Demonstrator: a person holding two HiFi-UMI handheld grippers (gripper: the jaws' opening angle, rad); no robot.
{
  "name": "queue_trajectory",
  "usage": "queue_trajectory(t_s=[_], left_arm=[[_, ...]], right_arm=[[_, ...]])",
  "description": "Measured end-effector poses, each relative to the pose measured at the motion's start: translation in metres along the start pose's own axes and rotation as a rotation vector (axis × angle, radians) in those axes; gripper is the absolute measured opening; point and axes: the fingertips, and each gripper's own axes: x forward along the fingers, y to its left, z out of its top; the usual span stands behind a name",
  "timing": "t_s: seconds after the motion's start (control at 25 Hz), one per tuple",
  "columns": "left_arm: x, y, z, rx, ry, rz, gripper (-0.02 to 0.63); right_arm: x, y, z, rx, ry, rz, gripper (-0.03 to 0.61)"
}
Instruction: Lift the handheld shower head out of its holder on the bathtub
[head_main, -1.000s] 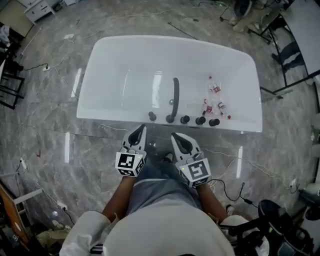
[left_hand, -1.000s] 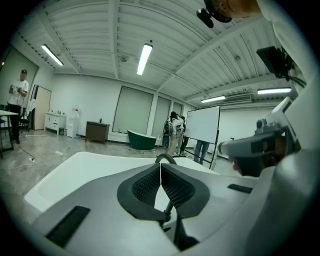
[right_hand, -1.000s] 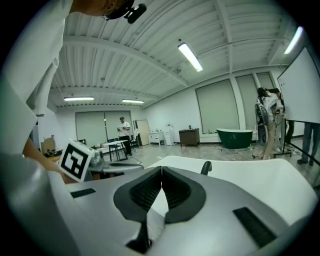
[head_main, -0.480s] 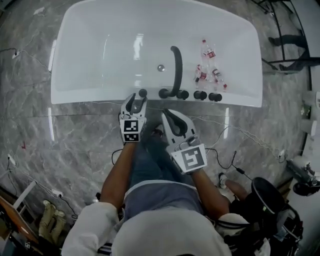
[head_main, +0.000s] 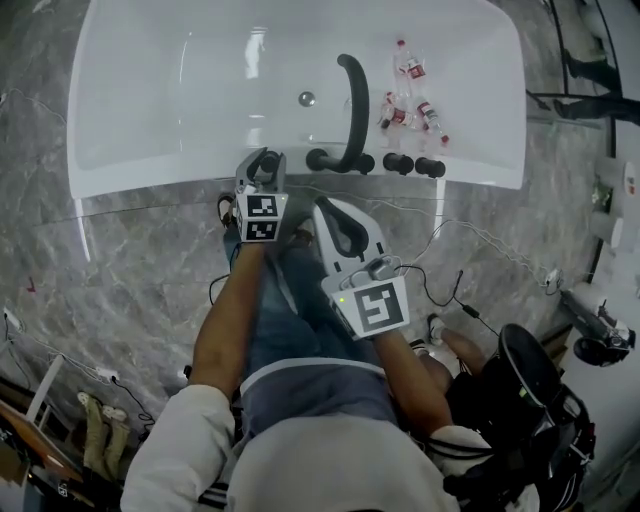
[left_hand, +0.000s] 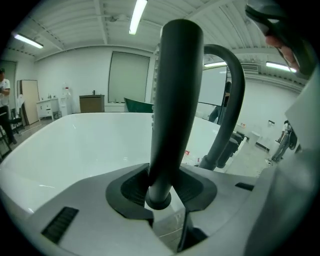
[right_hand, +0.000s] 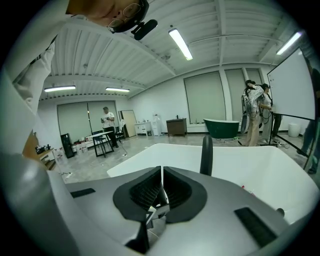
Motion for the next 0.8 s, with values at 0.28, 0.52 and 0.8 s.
queue_trajectory(t_s=[0.28,0.52,0.8], left_arm=[[-0.070,-0.031,0.096,-0.054,-0.117,0.018,0.149],[-0.199,-0.080,0.243,-0.029,-0.266,-0.057,0.149],[-0.330,-0.064,0.367,0.017,-0.349,-0.158,0.149]], right_arm=[[-0.055,-0.014,0.066,-0.001,-0.021,0.008,0.018],[-0.131,-0.010,0.167,0.031,-0.050,-0.038,0.020],[-0.146,0.051,0.275,-0.064,-0.144,-0.122,0.018]])
